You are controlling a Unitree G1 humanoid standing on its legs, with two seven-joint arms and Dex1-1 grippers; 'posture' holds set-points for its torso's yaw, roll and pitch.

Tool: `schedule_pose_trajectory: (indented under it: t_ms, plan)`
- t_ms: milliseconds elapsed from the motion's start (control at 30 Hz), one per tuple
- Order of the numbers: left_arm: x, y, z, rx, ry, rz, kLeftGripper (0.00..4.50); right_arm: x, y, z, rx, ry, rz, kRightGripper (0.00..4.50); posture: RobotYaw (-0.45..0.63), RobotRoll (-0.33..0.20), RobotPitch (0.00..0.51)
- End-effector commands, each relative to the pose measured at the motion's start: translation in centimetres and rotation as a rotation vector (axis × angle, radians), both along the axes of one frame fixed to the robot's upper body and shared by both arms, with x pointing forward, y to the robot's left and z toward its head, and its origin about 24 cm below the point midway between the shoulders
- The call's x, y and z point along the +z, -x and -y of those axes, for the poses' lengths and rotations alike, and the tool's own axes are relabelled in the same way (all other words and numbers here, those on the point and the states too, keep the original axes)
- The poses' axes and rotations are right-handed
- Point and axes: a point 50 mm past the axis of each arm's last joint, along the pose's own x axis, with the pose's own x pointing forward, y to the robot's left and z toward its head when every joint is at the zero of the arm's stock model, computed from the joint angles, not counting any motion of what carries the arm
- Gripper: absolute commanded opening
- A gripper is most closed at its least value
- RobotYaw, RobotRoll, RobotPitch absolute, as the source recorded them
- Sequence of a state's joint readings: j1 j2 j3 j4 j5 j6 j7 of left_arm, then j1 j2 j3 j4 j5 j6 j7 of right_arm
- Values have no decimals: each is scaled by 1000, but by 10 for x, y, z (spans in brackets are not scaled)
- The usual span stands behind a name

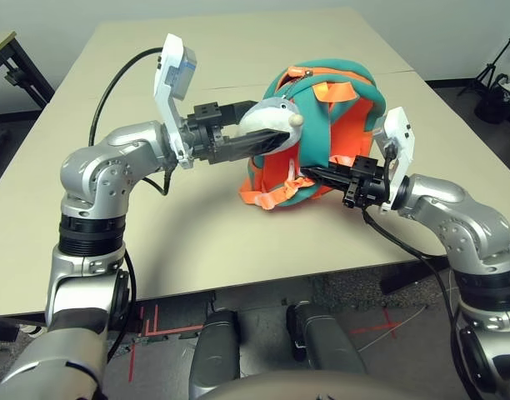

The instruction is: Put the pencil case into the backpack and zip it.

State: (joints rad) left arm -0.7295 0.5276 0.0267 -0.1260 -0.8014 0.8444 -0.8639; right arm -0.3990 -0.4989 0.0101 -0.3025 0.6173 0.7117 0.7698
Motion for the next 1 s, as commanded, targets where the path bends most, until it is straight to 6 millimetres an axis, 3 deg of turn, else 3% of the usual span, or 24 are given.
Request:
schedule_pose_trajectory:
  t_ms: [33,133,300,400,767,1000]
  plan:
    - [-8,-2,-1,4,-8,-24,4125,-3,4,-6,53,-1,-20,33,-128,0,103]
    - [-8,-2,-1,3,-3,-27,3205,-3,5,-6,54,1,-20,33,-127,0,104]
    - [-7,-2,-4,11,4,-23,1220,-3,4,-6,58,3,-20,33,-123,0,104]
    - [-4,-2,-7,17,5,-11,431,-3,4,-6,59,5,-21,33,-123,0,104]
    - [31,-4,-35,80,66,97,323,-4,2,-7,66,6,-22,33,-110,0,100]
    - [63,-2,-56,136,216,194,322,-5,2,-8,75,8,-24,33,-102,0,95]
